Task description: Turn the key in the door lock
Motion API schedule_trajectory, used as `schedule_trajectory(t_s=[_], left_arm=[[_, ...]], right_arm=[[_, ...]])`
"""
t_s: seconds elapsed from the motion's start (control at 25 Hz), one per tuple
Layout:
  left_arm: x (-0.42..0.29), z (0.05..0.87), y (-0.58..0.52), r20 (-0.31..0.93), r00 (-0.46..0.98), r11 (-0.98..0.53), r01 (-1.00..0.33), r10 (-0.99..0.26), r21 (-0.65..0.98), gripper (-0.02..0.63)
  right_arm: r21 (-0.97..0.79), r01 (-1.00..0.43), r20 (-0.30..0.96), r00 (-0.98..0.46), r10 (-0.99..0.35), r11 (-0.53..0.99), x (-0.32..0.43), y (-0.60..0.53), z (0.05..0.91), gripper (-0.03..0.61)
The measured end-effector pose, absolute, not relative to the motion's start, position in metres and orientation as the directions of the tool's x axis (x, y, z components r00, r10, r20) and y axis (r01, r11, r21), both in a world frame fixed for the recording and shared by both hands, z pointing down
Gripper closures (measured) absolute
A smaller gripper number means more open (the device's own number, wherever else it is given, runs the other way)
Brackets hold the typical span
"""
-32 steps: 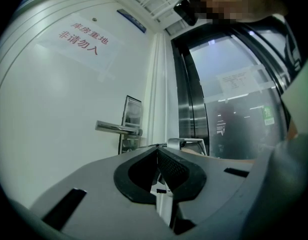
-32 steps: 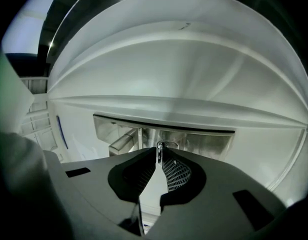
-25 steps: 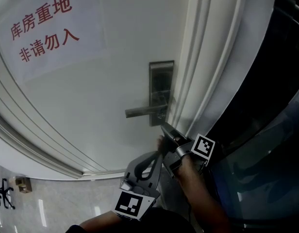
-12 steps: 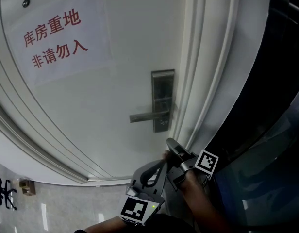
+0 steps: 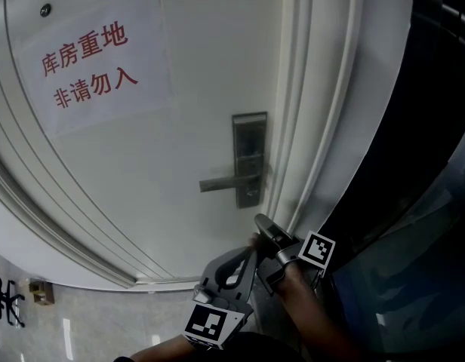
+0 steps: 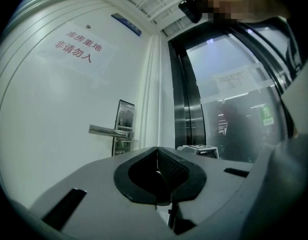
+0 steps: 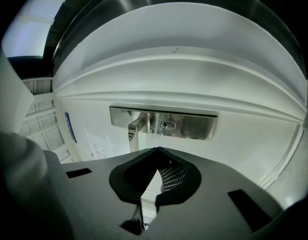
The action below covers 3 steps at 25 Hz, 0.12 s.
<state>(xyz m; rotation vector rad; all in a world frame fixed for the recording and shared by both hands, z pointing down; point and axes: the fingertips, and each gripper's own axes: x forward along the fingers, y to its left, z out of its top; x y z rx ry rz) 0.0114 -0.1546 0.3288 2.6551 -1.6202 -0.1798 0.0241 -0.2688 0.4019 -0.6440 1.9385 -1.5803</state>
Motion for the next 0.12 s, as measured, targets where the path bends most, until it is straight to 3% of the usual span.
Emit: schedule_trajectory(t_s=[0.12], left_arm=[[0.0113, 0.3285, -0.1554, -0.085, 0.454, -0.460, -0.884, -0.887, 0.079, 0.606]], right_arm=[[-0.981, -0.024, -0.114, -0.732, -0.672, 0.192, 0.0250, -0.2701, 0.4021, 0.565]])
